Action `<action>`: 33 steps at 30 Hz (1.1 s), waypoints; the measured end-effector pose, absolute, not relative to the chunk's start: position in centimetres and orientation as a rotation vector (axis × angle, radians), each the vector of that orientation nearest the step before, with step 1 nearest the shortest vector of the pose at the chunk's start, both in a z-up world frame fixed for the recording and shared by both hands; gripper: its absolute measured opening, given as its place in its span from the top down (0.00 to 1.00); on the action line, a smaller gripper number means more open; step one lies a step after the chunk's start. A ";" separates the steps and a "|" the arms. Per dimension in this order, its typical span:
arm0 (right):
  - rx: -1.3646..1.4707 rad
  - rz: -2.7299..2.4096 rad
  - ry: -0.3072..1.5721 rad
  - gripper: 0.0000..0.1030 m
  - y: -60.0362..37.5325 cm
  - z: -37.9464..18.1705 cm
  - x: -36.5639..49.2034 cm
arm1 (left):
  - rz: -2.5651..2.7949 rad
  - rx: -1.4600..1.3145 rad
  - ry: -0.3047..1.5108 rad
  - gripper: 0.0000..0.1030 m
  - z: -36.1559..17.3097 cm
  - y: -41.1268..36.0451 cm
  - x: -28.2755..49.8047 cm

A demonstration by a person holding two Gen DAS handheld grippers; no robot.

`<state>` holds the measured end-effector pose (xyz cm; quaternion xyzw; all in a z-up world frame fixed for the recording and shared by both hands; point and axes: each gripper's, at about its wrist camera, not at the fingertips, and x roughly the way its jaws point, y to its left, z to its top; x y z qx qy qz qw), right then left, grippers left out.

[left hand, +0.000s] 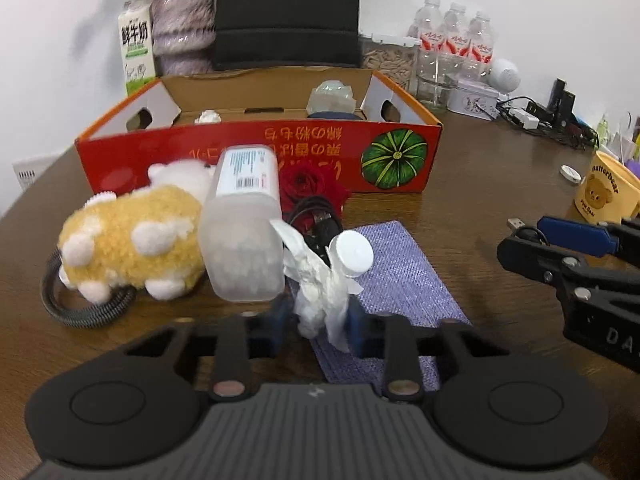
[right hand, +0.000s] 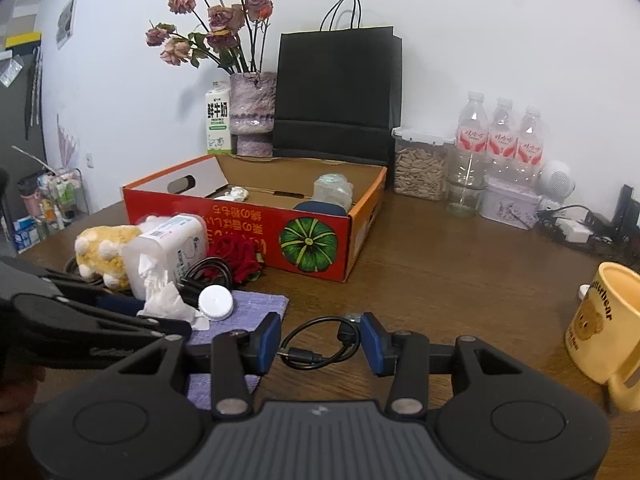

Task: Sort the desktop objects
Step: 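Grasp the crumpled white tissue with the left gripper, then carry the tissue with the left gripper while the right carries the cable into the box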

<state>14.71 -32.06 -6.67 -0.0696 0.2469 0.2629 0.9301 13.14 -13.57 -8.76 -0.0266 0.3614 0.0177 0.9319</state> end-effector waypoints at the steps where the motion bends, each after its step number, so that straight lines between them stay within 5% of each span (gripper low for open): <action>1: -0.138 0.543 0.504 0.59 -32.2 -6.7 14.6 | 0.036 -0.060 0.737 0.82 -8.7 -13.5 13.0; 10: -0.124 0.560 0.497 0.65 -32.3 -6.9 14.1 | 0.031 -0.049 0.714 0.87 -8.1 -13.7 12.2; 21: -0.173 0.484 0.663 0.49 -32.0 -9.4 14.9 | -0.002 -0.039 0.714 0.87 -7.8 -13.2 11.2; 23: -0.171 0.480 0.669 0.50 -32.1 -9.6 14.9 | -0.014 -0.040 0.715 0.87 -7.9 -13.2 11.1; 25: -0.158 0.488 0.669 0.67 -32.2 -9.7 14.9 | -0.024 -0.043 0.715 0.87 -7.9 -13.2 10.9; 33: -0.137 0.496 0.656 0.71 -32.3 -9.1 14.6 | -0.048 -0.048 0.707 0.87 -7.8 -13.0 10.6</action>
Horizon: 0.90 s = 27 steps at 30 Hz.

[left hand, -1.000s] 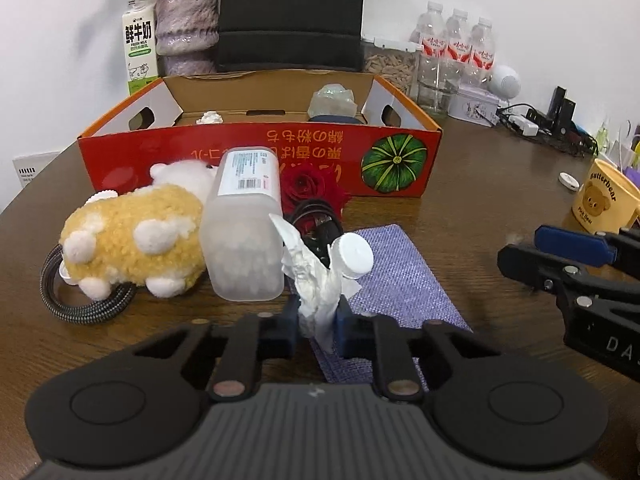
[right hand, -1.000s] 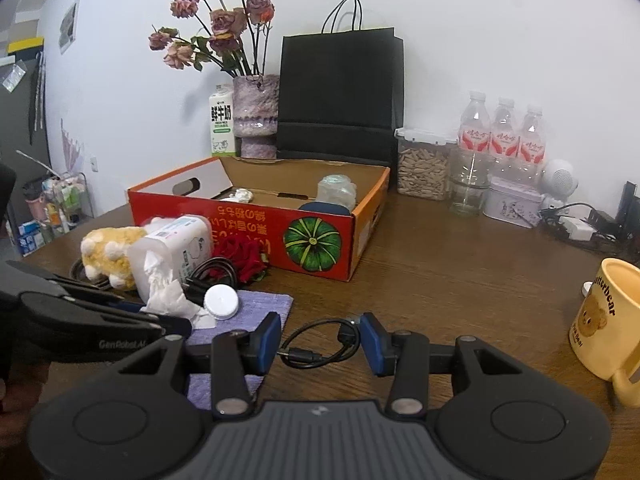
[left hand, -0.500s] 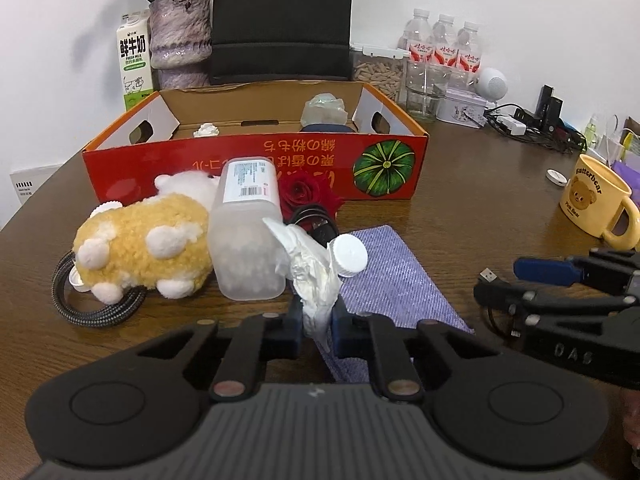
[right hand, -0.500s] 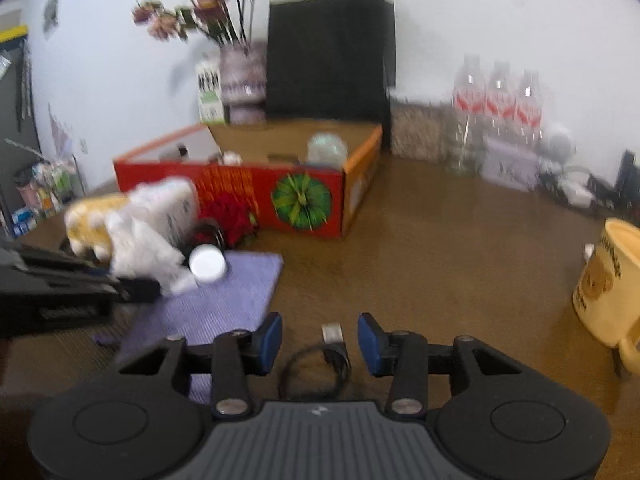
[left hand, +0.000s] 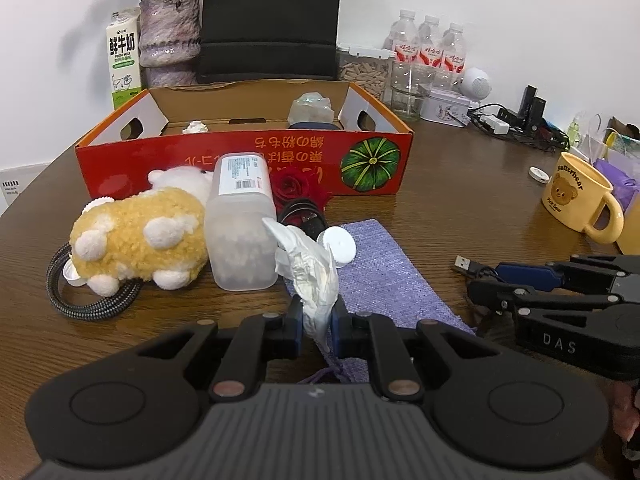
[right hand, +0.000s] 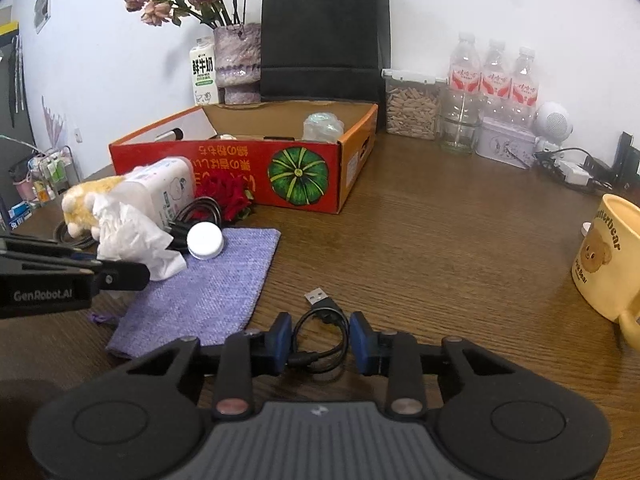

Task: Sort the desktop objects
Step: 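Carry the tissue with the left gripper while the right carries the cable into the box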

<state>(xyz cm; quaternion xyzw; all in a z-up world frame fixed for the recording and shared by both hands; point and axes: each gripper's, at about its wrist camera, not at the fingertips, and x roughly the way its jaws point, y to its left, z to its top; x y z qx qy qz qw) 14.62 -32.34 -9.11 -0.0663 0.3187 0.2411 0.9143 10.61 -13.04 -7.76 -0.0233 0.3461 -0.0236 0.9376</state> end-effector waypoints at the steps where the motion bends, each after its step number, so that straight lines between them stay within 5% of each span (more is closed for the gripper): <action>1: -0.133 0.496 0.651 0.71 -32.3 -9.0 14.6 | -0.052 -0.046 0.704 0.87 -7.7 -13.1 10.5; 27: -0.084 0.481 0.428 0.71 -25.5 0.0 19.5 | -0.108 -0.025 0.359 0.87 1.5 -7.2 14.0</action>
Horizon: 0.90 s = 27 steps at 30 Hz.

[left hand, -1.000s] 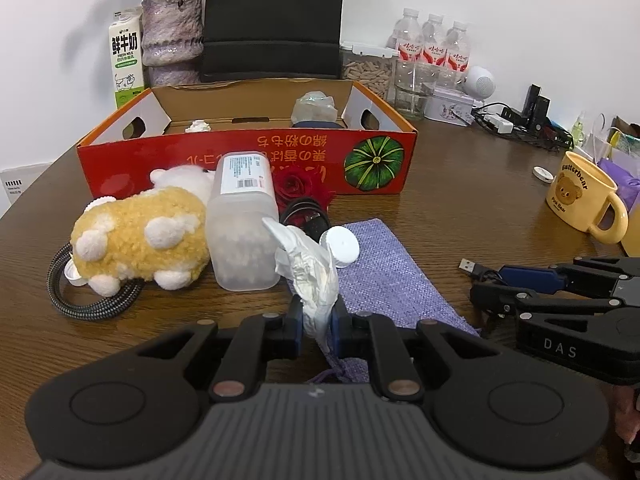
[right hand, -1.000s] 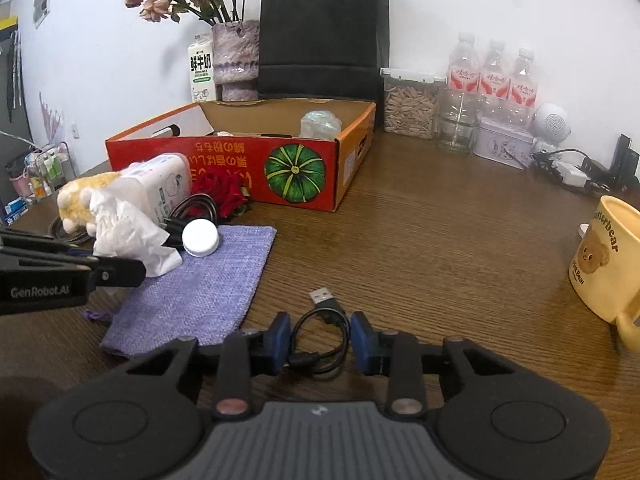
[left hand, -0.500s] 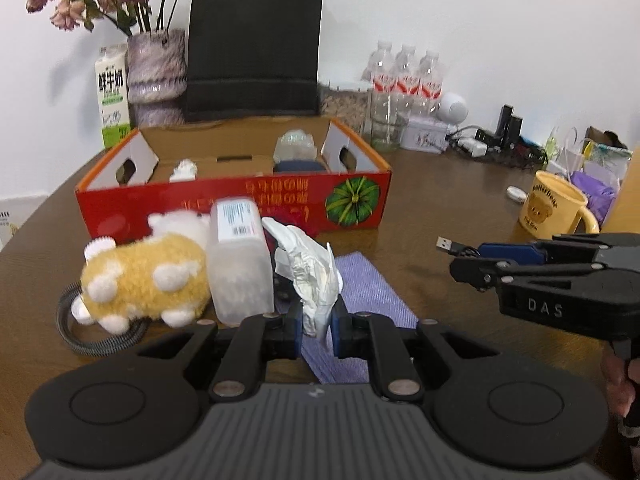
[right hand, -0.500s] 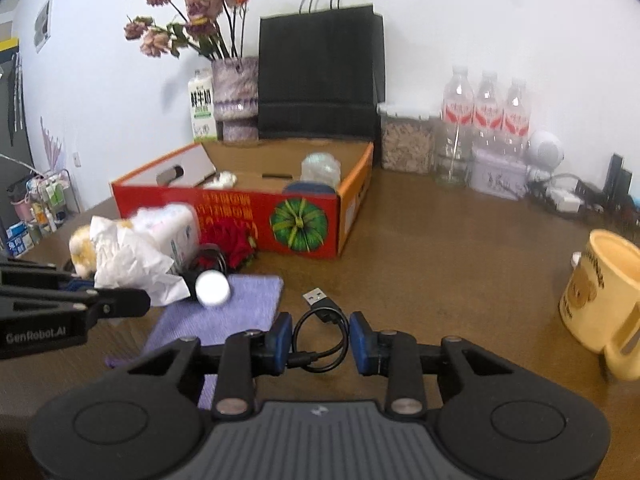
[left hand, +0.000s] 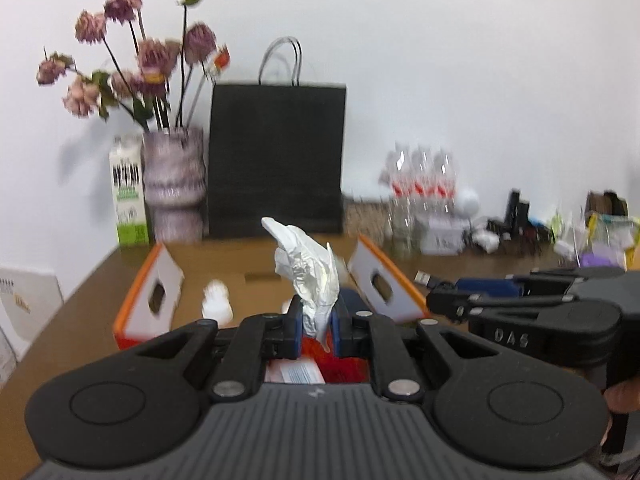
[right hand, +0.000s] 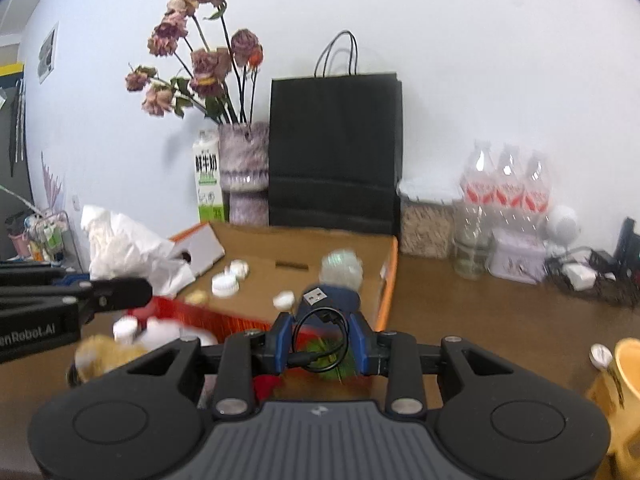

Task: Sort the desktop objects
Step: 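Carry the tissue with the left gripper while the right carries the cable into the box, then open both grippers to drop the tissue and cable into the box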

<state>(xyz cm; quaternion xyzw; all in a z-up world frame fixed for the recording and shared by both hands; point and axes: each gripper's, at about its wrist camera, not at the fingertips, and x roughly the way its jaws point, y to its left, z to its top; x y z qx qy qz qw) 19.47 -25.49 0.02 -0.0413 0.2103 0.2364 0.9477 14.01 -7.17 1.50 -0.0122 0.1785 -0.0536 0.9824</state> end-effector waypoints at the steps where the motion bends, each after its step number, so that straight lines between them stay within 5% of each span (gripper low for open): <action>1: -0.081 0.479 0.420 0.71 -24.9 0.3 20.0 | -0.109 -0.025 0.345 0.87 1.9 -6.7 14.5; 16: -0.009 0.480 0.452 0.71 -15.7 0.5 30.4 | 0.011 -0.103 0.380 0.87 1.3 1.2 25.7; 27: -0.102 0.491 0.578 0.71 -12.5 -3.8 33.8 | -0.015 -0.155 0.630 0.87 -3.1 4.4 30.8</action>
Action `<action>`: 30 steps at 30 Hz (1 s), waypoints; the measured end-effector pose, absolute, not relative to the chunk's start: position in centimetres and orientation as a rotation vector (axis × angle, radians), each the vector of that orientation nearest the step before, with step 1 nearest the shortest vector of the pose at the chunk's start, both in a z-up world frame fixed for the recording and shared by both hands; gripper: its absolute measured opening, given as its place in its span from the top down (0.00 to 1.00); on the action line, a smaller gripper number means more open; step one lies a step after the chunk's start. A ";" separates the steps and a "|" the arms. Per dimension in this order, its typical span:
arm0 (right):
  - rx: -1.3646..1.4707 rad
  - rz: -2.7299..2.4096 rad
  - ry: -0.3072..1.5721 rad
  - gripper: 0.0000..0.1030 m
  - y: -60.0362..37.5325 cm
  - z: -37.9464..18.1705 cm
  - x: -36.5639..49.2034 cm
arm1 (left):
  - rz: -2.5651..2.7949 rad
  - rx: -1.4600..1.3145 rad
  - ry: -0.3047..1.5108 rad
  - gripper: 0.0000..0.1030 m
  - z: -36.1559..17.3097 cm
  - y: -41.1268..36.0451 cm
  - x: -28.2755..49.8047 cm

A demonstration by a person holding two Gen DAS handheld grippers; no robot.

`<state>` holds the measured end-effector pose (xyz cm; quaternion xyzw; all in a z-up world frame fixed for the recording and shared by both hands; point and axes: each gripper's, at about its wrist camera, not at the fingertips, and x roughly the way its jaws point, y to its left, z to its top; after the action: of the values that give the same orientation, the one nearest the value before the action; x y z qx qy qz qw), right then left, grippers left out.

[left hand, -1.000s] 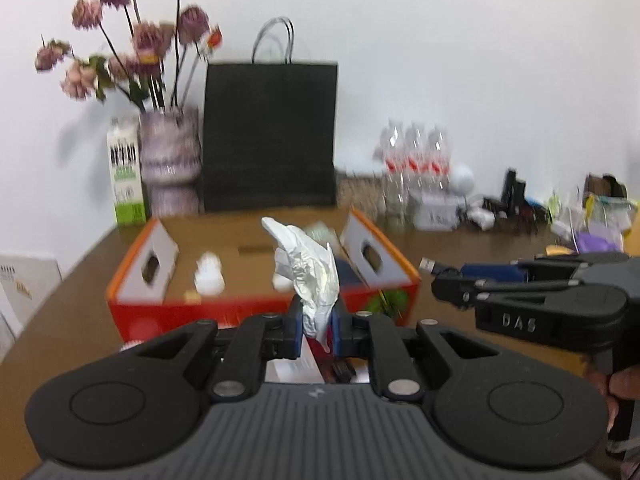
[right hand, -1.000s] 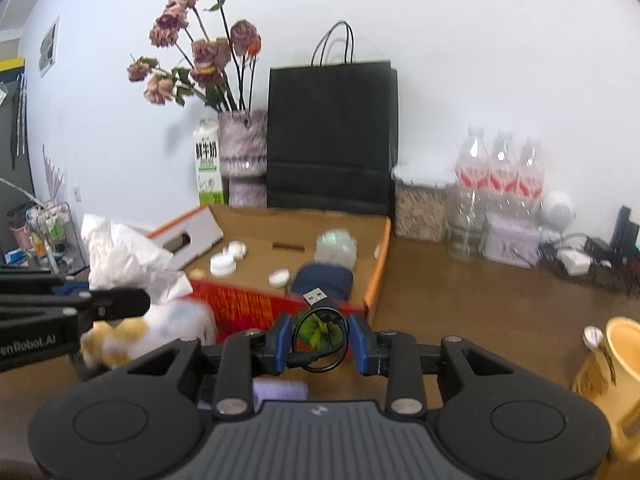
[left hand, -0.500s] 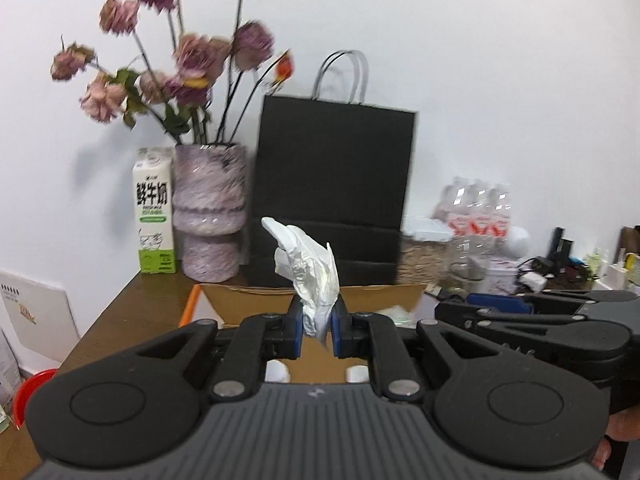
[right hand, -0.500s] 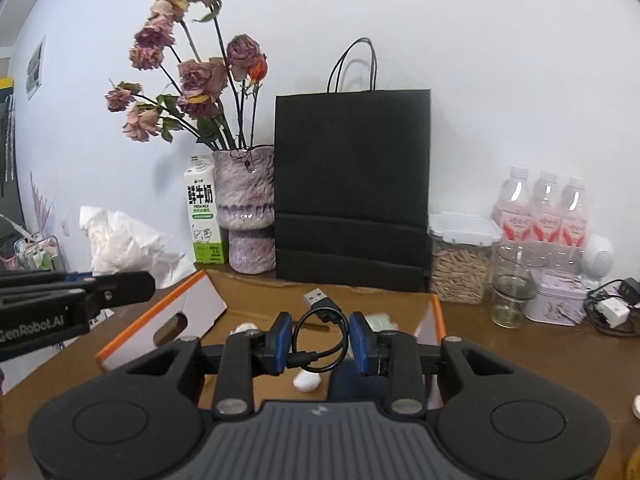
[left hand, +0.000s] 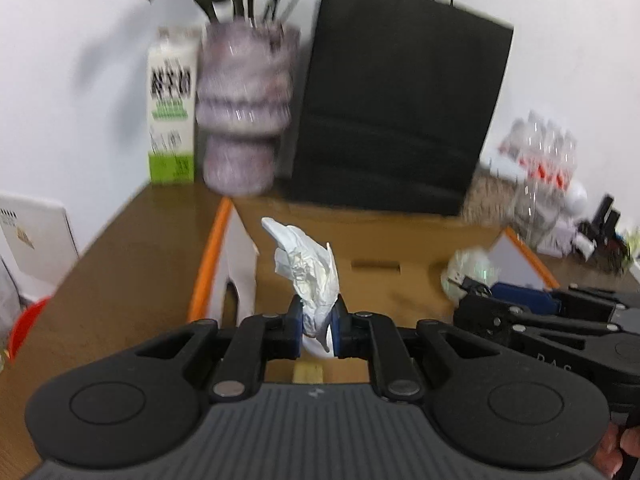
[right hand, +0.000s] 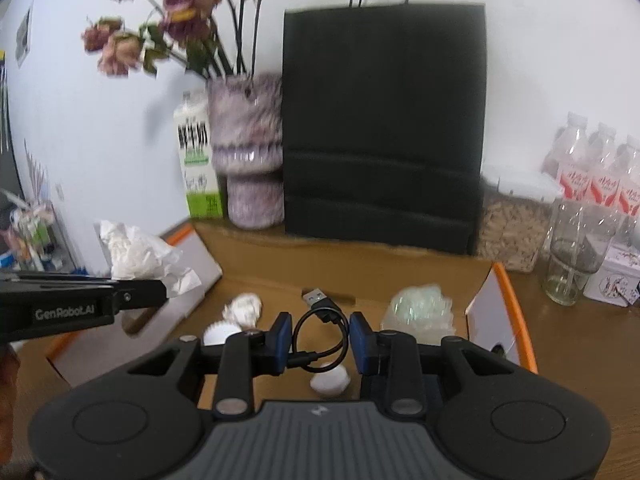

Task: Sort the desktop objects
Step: 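Open both grippers to drop the tissue and cable into the box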

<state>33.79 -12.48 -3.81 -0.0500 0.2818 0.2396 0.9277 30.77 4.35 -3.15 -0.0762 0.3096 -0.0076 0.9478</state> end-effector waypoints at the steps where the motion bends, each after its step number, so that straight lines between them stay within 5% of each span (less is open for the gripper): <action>1: -0.106 0.491 0.588 0.71 -12.5 -4.0 33.8 | -0.022 -0.149 0.646 0.87 -3.5 4.2 30.8; 12: -0.145 0.501 0.645 0.71 -11.8 -5.4 33.6 | -0.057 -0.104 0.721 0.85 -5.1 3.0 31.1; 14: -0.148 0.499 0.656 0.69 -11.8 -5.4 33.6 | -0.044 -0.096 0.714 0.79 -4.9 2.9 31.0; 15: -0.150 0.499 0.659 0.70 -11.8 -5.4 33.6 | -0.042 -0.094 0.709 0.67 -4.8 2.9 30.9; 17: -0.159 0.497 0.655 0.63 -11.9 -5.2 33.4 | -0.041 -0.080 0.684 0.48 -4.5 2.8 30.4; 19: -0.171 0.493 0.644 0.37 -12.1 -5.0 33.0 | -0.035 -0.057 0.653 0.38 -4.0 2.6 29.8; 24: -0.181 0.420 0.596 0.08 -13.3 -4.2 32.3 | 0.015 -0.023 0.564 0.00 -2.8 2.8 28.4; 26: -0.159 0.414 0.583 0.00 -14.0 -3.8 32.2 | 0.000 -0.021 0.517 0.00 -2.3 2.8 27.8; 30: -0.135 0.424 0.561 0.00 -14.8 -3.0 31.6 | -0.003 -0.013 0.478 0.00 -1.6 2.7 27.0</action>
<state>31.58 -14.77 -2.97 -0.0659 0.2743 0.2076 0.9367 27.03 2.65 -1.65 -0.0064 0.2368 -0.0015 0.9715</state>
